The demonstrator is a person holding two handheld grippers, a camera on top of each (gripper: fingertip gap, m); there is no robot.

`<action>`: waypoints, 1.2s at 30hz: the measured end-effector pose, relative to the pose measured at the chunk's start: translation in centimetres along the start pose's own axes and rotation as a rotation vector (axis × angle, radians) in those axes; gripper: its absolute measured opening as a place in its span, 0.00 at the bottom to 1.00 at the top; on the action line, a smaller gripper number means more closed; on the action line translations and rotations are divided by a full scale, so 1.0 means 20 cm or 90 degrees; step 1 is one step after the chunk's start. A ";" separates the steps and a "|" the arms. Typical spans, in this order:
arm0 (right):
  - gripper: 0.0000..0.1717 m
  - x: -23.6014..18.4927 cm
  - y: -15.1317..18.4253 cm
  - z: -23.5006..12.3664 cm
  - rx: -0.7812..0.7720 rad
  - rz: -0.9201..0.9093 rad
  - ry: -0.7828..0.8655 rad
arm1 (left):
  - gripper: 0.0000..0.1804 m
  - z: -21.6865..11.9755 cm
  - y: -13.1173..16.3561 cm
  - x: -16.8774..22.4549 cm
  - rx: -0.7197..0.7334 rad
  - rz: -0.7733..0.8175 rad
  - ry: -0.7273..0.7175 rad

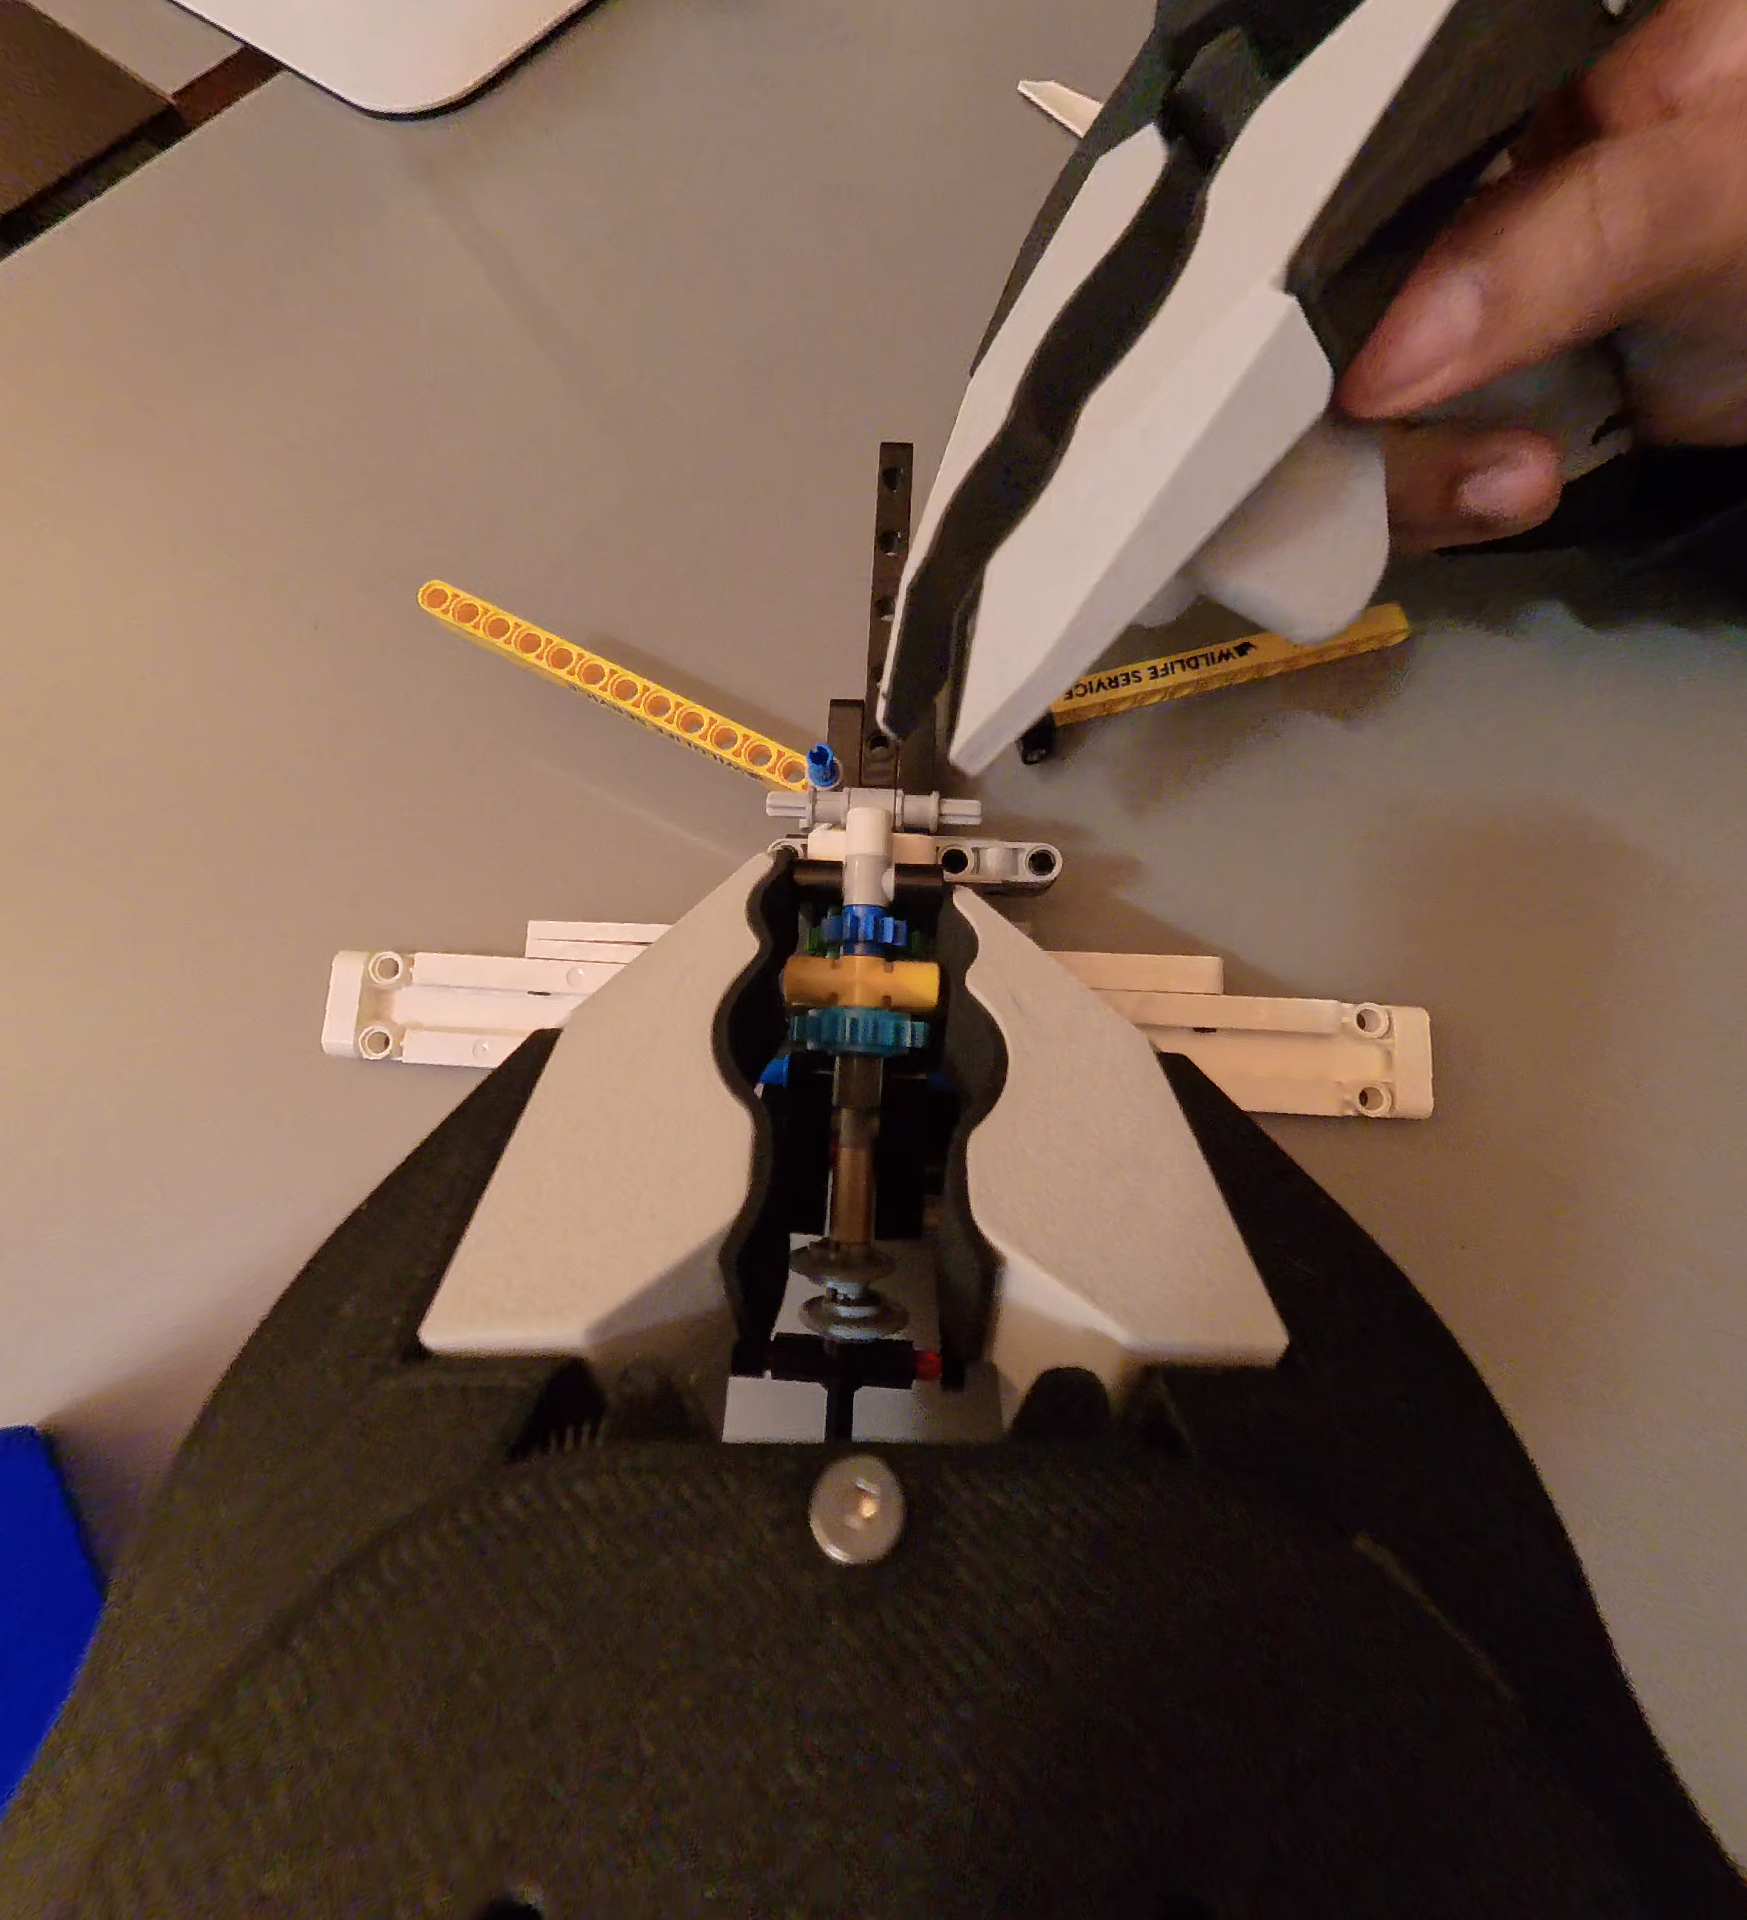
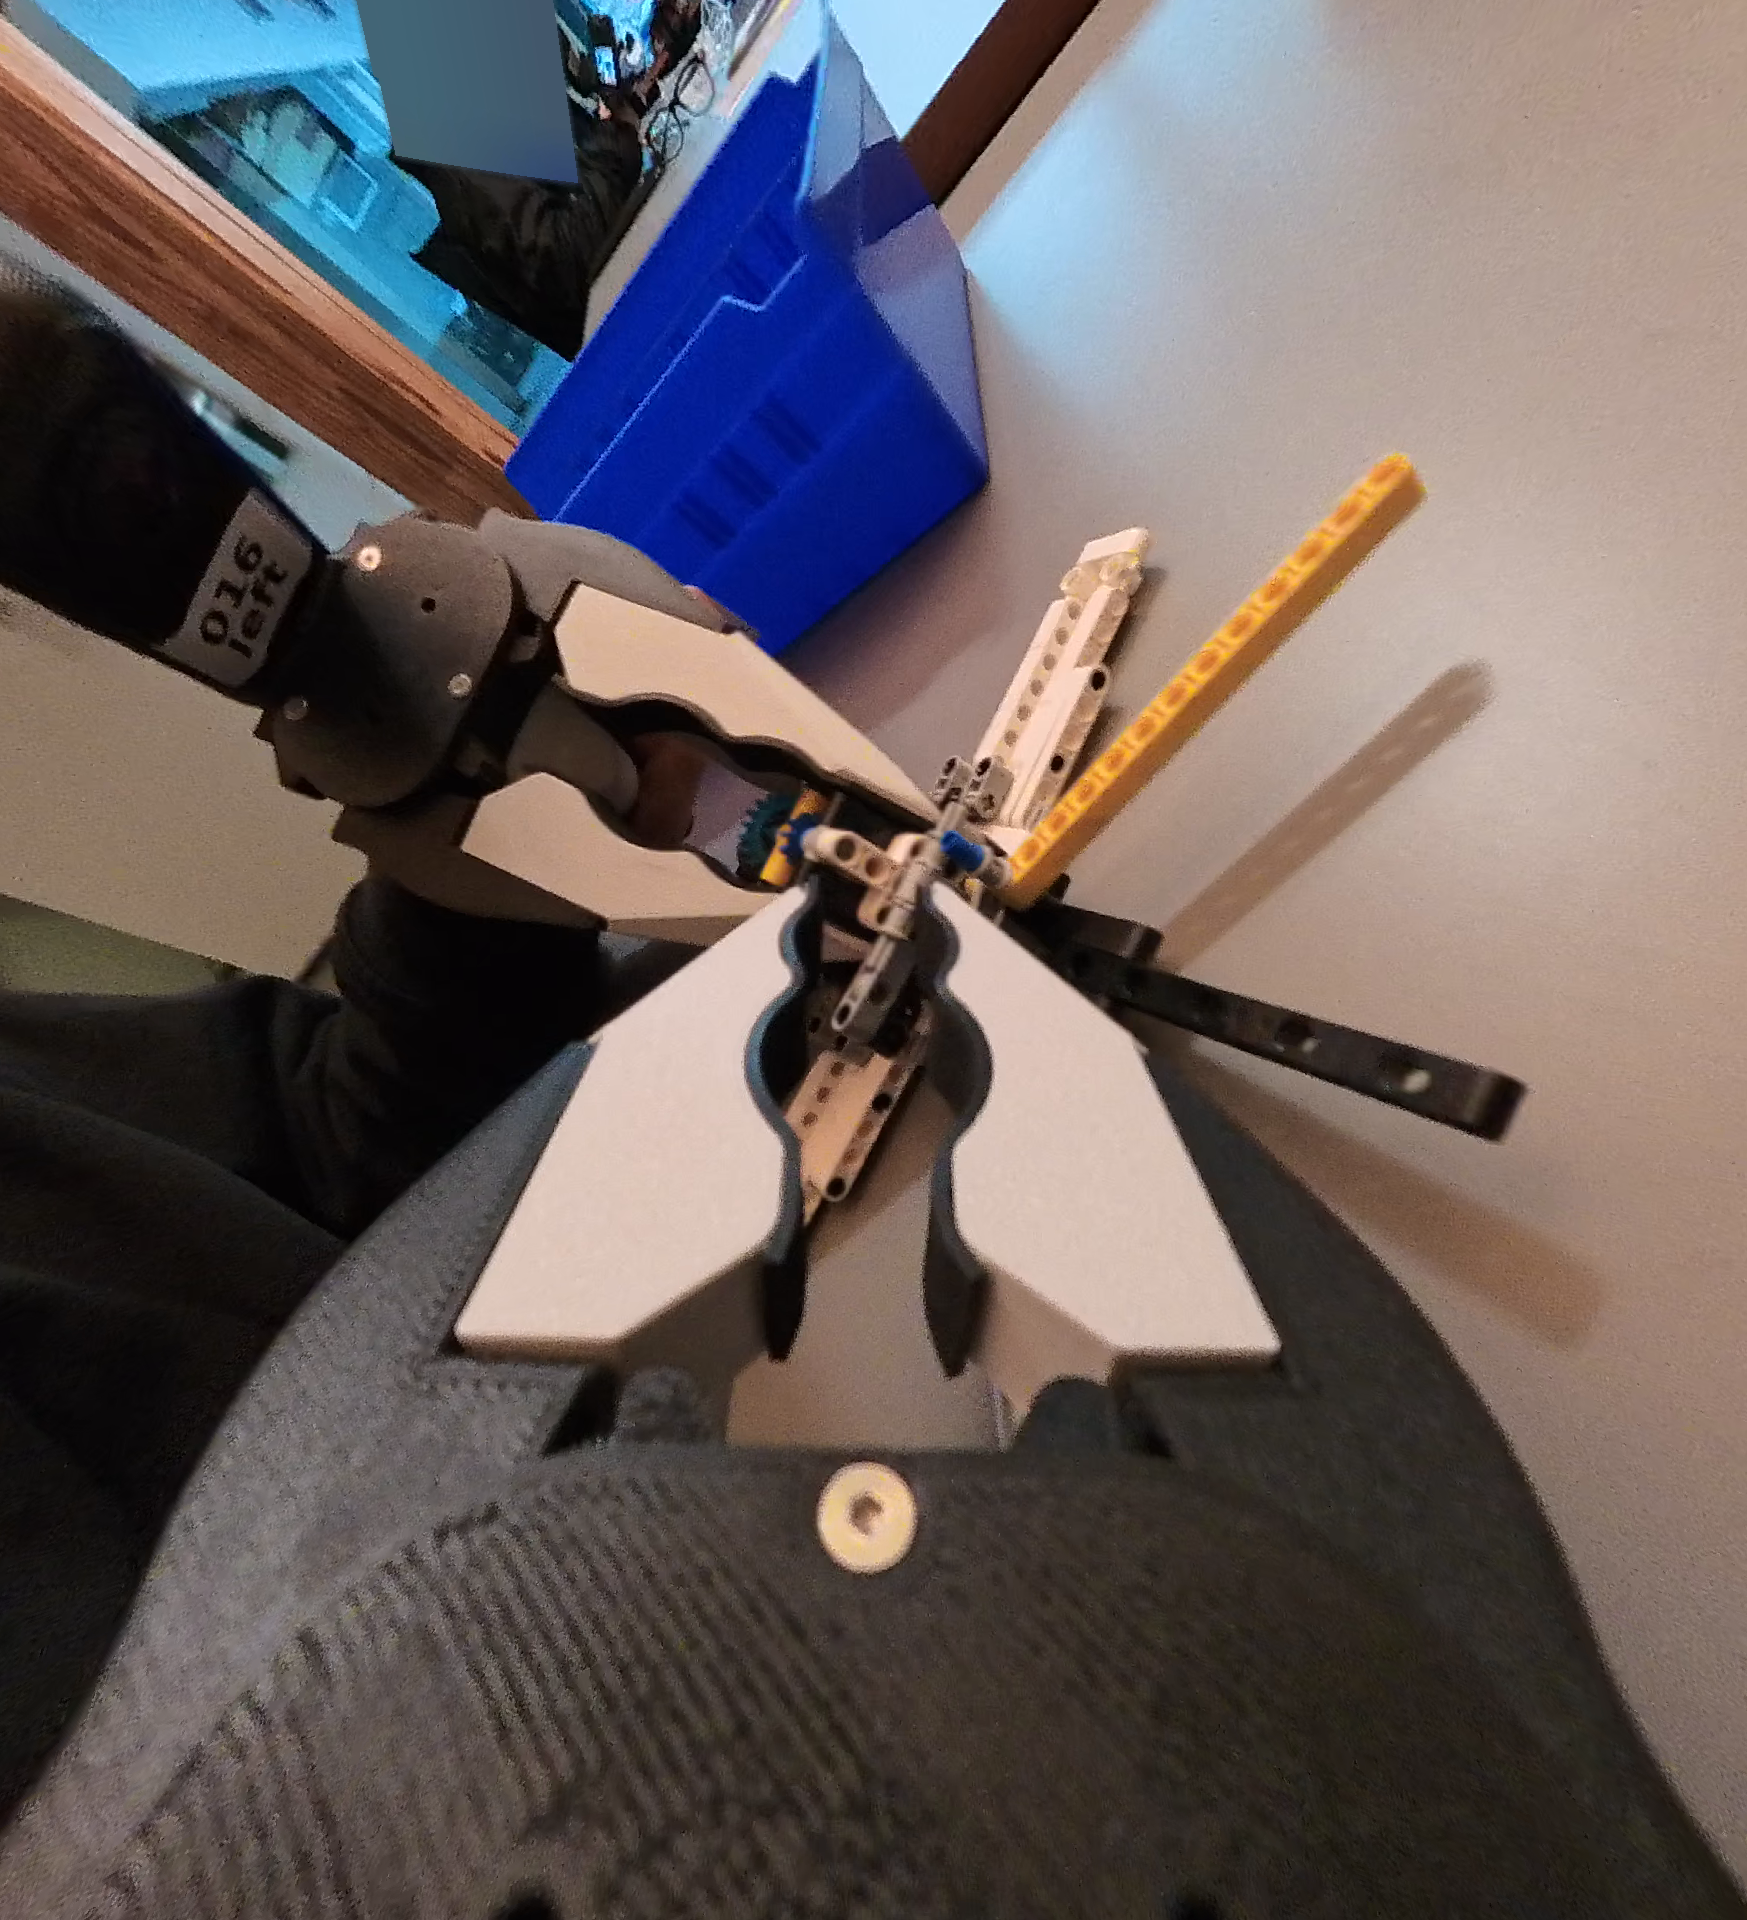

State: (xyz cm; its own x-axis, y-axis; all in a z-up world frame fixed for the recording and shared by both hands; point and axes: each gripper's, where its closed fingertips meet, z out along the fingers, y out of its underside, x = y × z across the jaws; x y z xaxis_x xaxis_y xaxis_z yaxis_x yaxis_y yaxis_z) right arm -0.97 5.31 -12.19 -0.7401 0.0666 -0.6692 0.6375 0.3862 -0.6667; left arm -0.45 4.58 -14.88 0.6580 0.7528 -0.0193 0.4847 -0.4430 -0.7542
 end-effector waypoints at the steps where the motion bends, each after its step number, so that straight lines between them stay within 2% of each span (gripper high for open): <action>1: 0.09 -0.01 0.00 0.01 -0.007 -0.023 0.011 | 0.13 0.00 0.00 0.00 0.001 -0.003 0.002; 5: 0.09 0.02 0.00 0.02 -0.029 -0.138 0.119 | 0.13 0.00 0.00 0.00 0.001 -0.004 0.001; 10: 0.08 0.12 -0.09 -0.14 -0.012 -0.281 0.286 | 0.13 0.00 0.00 0.00 0.006 -0.006 0.003; 14: 0.09 0.20 0.04 -0.19 -0.089 -0.292 0.340 | 0.13 0.00 -0.01 0.00 0.013 -0.007 0.005; 19: 0.15 0.23 0.30 -0.20 -0.192 -0.239 0.333 | 0.19 -0.02 -0.03 -0.03 0.013 -0.024 -0.023; 21: 0.06 0.22 0.32 -0.20 -0.184 -0.252 0.344 | 0.23 -0.06 -0.08 -0.02 0.039 -0.029 -0.028; 25: 0.03 0.22 0.31 -0.23 -0.180 -0.302 0.397 | 0.28 -0.15 -0.23 0.02 0.123 -0.039 -0.023; 27: 0.04 0.17 0.20 -0.27 -0.113 -0.392 0.429 | 0.25 -0.18 -0.33 0.09 0.188 -0.070 0.011; 28: 0.03 0.10 0.13 -0.29 -0.058 -0.454 0.434 | 0.22 -0.19 -0.39 0.14 0.225 -0.096 0.042; 31: 0.03 -0.16 -0.02 -0.36 0.119 -0.604 0.428 | 0.21 -0.22 -0.52 0.26 0.317 -0.194 0.166; 33: 0.03 -0.27 -0.05 -0.40 0.185 -0.648 0.424 | 0.21 -0.23 -0.55 0.34 0.338 -0.239 0.254; 36: 0.03 -0.35 -0.04 -0.45 0.235 -0.697 0.435 | 0.08 -0.26 -0.59 0.39 0.375 -0.256 0.321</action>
State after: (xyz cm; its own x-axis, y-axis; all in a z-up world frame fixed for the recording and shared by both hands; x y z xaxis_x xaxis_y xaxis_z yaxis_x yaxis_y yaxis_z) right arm 1.75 12.72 -4.02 -0.7915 0.3699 0.4865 -0.4073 0.2742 -0.8711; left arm 2.02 13.22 -2.64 0.7446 0.4316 0.5093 0.4503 0.2386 -0.8604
